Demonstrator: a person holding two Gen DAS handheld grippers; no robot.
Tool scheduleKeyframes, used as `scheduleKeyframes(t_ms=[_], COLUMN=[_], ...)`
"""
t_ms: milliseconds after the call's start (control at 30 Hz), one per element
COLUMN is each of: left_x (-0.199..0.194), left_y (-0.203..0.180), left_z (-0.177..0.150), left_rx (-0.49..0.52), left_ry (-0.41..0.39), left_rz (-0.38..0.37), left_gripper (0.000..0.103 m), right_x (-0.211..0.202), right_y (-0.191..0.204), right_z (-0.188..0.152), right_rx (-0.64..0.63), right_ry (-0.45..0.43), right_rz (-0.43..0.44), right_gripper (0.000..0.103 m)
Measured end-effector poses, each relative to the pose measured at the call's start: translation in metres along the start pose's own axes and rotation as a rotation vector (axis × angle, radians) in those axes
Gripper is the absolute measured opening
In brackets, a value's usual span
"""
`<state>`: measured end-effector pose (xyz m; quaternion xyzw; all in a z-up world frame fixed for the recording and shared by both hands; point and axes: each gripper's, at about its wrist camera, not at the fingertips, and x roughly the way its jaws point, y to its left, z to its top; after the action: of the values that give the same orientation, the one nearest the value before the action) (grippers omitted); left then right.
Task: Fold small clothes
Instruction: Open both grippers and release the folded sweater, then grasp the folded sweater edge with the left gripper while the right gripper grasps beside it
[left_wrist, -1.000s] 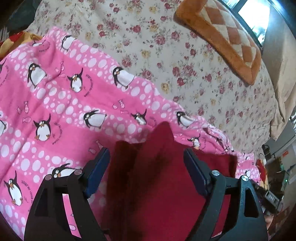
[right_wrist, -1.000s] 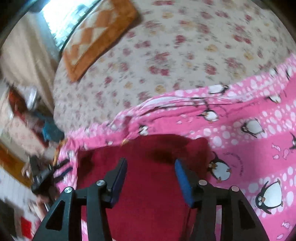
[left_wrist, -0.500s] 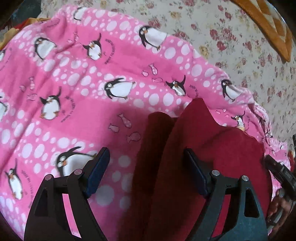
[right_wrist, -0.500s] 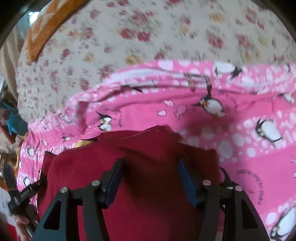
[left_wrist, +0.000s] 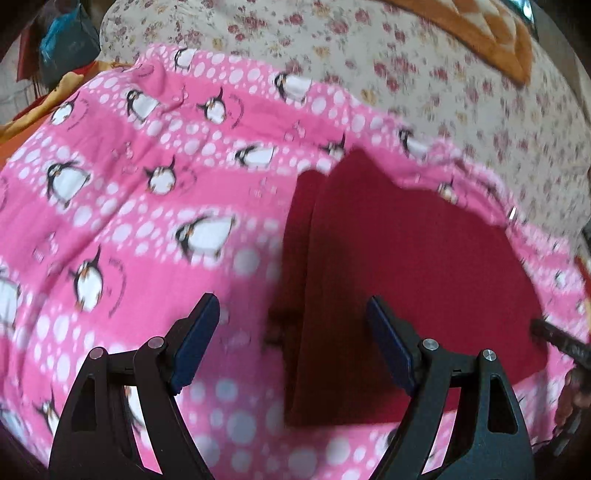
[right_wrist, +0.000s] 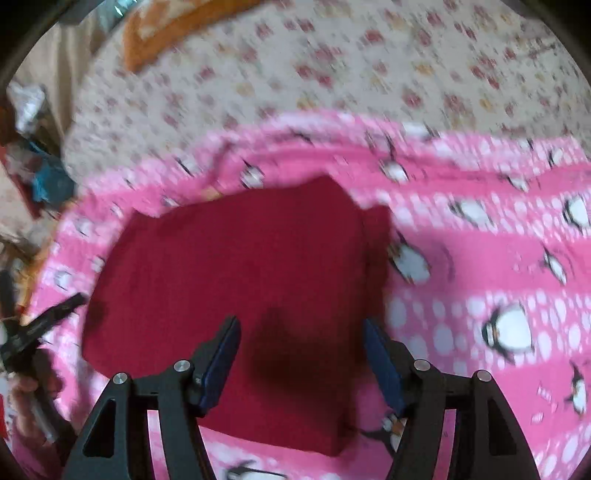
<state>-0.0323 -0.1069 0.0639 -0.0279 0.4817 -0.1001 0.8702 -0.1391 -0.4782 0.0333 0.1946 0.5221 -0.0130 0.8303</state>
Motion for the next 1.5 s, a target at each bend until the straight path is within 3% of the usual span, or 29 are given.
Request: scheduleKeyframes(t_ms=[67, 133, 333, 467, 667, 767, 867, 1033, 1167, 1233, 1333, 1367, 1400, 1500], left_x=[0.002, 0.004, 0.008, 0.013, 0.018, 0.020, 0.019, 0.020, 0.023, 0.023, 0.023, 0.023, 0.023, 0.023], left_y=[0.000, 0.002, 0.002, 0.004, 0.008, 0.011, 0.020, 0.032, 0.031, 0.032, 0.035, 0.035, 0.035, 0.034], left_z=[-0.011, -0.020, -0.026, -0.025, -0.022, -0.021, -0.020, -0.018, -0.015, -0.016, -0.016, -0.016, -0.016, -0.016], left_rx=[-0.015, -0.036, -0.040, -0.043, -0.065, -0.071, -0.125, -0.189, -0.173, -0.175, -0.192, -0.195, -0.195, -0.192], left_ry=[0.011, 0.009, -0.021, -0.028, -0.025, -0.021, -0.016, -0.007, -0.008, -0.007, -0.008, -0.008, -0.009, -0.012], left_rz=[0.012, -0.006, -0.006, -0.030, -0.070, -0.093, -0.144, -0.206, -0.200, -0.206, -0.219, -0.219, -0.218, -0.214], left_gripper=[0.082, 0.082, 0.082, 0.082, 0.082, 0.082, 0.082, 0.082, 0.082, 0.082, 0.082, 0.082, 0.082, 0.082], right_x=[0.015, 0.015, -0.024, -0.028, 0.013, 0.038, 0.058, 0.107, 0.161, 0.169, 0.159, 0.158, 0.159, 0.173], right_y=[-0.009, -0.012, 0.026, 0.070, 0.153, 0.193, 0.224, 0.263, 0.274, 0.274, 0.273, 0.276, 0.283, 0.303], right_z=[-0.009, -0.011, -0.006, 0.005, 0.020, 0.034, 0.049, 0.077, 0.087, 0.091, 0.096, 0.095, 0.093, 0.081], right_rx=[0.009, 0.041, -0.075, -0.164, -0.314, -0.361, -0.395, -0.390, -0.346, -0.302, -0.244, -0.248, -0.274, -0.391], right_ry=[0.052, 0.060, -0.043, -0.076, -0.066, -0.065, -0.073, -0.038, 0.091, 0.112, 0.118, 0.132, 0.150, 0.182], right_rz=[-0.060, -0.038, -0.082, -0.020, 0.027, 0.052, 0.070, 0.076, 0.068, 0.066, 0.121, 0.138, 0.133, 0.036], right_gripper=[0.066, 0.066, 0.066, 0.066, 0.065, 0.058, 0.058, 0.053, 0.053, 0.053, 0.061, 0.071, 0.076, 0.078])
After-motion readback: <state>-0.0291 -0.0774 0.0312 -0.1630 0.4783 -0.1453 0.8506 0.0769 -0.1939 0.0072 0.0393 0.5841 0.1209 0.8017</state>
